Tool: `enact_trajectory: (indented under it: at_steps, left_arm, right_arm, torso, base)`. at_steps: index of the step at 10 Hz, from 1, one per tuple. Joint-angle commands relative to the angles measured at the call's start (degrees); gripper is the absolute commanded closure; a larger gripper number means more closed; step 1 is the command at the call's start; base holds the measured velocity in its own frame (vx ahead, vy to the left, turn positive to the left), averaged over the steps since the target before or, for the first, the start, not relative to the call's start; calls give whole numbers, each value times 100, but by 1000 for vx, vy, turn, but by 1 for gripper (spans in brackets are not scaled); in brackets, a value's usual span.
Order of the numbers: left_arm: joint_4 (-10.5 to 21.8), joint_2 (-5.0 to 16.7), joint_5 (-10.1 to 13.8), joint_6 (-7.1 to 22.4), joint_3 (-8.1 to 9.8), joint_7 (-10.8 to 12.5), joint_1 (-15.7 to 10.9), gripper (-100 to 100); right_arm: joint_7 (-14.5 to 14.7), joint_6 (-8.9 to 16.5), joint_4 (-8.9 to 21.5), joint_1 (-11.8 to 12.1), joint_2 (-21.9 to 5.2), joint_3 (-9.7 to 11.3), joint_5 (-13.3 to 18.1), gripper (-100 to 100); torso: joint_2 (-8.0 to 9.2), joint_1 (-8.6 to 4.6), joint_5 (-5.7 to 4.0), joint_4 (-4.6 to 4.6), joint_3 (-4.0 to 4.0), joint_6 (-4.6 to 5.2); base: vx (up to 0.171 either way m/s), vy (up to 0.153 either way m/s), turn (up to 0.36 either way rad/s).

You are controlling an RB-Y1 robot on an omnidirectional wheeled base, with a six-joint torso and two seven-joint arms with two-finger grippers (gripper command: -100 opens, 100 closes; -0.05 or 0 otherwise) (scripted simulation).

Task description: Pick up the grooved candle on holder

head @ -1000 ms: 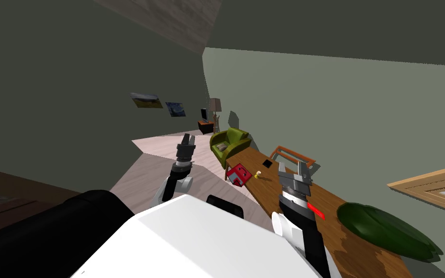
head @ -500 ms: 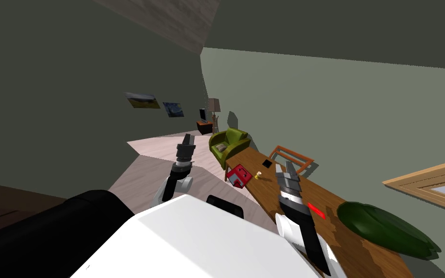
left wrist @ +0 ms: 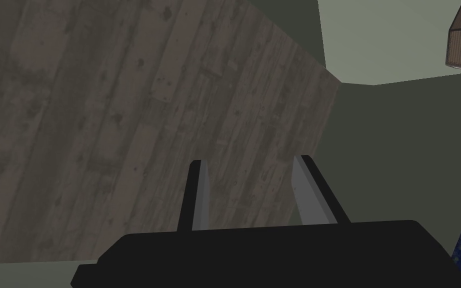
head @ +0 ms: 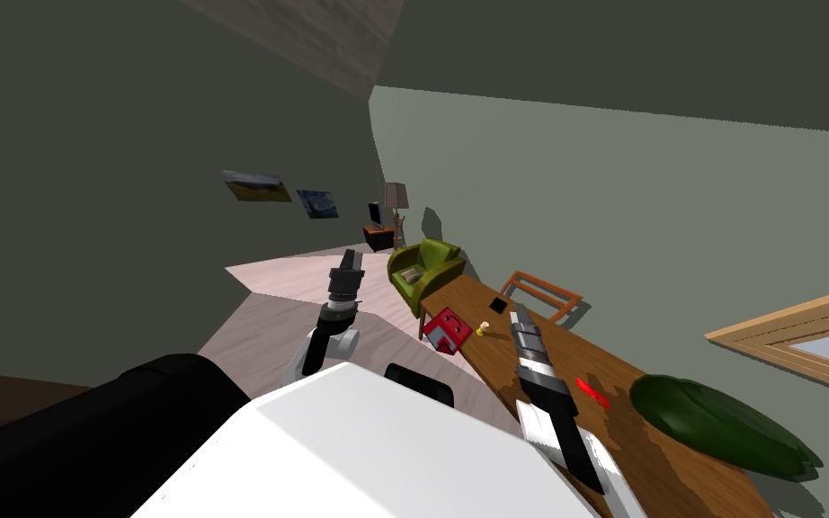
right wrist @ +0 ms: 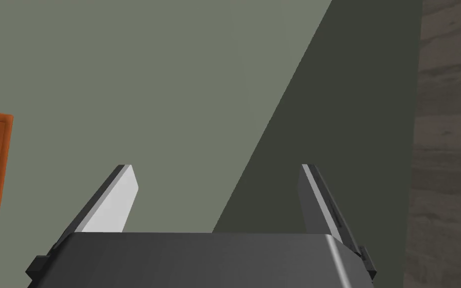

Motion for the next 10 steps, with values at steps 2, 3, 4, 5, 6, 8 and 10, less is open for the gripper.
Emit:
enact_trajectory:
  at_steps: [2,3,4,5,6,8,10]
  left_arm:
    - [0,0,0,0,0,0,0,0]
    - [0,0,0,0,0,0,0,0]
    - [0,0,0,0,0,0,0,0]
    - [0,0,0,0,0,0,0,0]
    - [0,0,0,0,0,0,0,0]
    - [0,0,0,0,0,0,0,0]
    - [0,0,0,0,0,0,0,0]
  right_arm:
    - [248,90,488,-192,-91,-79,381,-100]
    - [374,144,653,-270,-125,-106,563,-100]
    - [374,144,734,-270,-125,-106,563,-100]
    - [508,198,923,-353,-160,-131,747,-100]
    - [651,254,1096,-439,-198,-151,933,-100]
    - [801,311,1399,-528,-239,-167,1119,-100]
    - [960,368,1697,-621,-283,-178,1305,-100]
  torso:
    - [0,-2,-1,0,0,0]
    - [-2,2,0,0,-1,1]
    - [-4,4,1,-1,-2,1]
    - [-1,1,1,0,-1,0]
    - [-1,1,0,0,0,0]
    - [1,-1,0,0,0,1]
    - [4,-8,-1,1,2,1]
  base:
    - [32,34,-39]
    - [43,48,-48]
    - [32,35,-20]
    - [29,35,-28]
    - [37,47,-43]
    - [29,22,-22]
    - [22,16,-17]
